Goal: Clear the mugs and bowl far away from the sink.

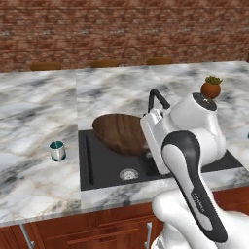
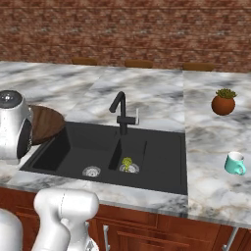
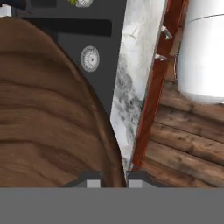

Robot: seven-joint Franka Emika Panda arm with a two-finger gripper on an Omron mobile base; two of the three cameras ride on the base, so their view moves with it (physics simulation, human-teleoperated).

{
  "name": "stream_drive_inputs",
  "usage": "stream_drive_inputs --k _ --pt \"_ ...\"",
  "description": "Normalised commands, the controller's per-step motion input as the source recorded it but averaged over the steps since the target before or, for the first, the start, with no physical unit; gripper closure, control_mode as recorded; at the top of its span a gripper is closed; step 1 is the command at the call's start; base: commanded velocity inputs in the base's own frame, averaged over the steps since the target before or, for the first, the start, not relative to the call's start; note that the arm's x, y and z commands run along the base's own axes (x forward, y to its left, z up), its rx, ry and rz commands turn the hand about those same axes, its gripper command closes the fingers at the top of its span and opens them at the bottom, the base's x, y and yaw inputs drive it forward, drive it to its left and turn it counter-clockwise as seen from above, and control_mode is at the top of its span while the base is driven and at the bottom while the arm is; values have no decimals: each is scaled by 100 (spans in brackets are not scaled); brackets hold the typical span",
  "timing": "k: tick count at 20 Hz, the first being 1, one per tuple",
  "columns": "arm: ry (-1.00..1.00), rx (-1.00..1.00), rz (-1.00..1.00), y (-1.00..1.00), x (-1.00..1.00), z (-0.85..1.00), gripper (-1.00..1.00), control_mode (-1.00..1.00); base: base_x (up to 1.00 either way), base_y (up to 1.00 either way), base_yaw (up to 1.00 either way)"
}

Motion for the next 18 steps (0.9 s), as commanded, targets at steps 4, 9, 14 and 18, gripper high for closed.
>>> stream_drive_inputs --k 4,9,14,18 --pt "-17 -13 -26 -40 -50 24 100 -100 0 0 0" --pt "-11 -7 -23 -20 -9 38 100 -100 0 0 0" --pt "0 2 12 -39 0 20 100 -100 0 0 0" --pt "-1 0 14 -12 -9 4 100 100 -12 0 6"
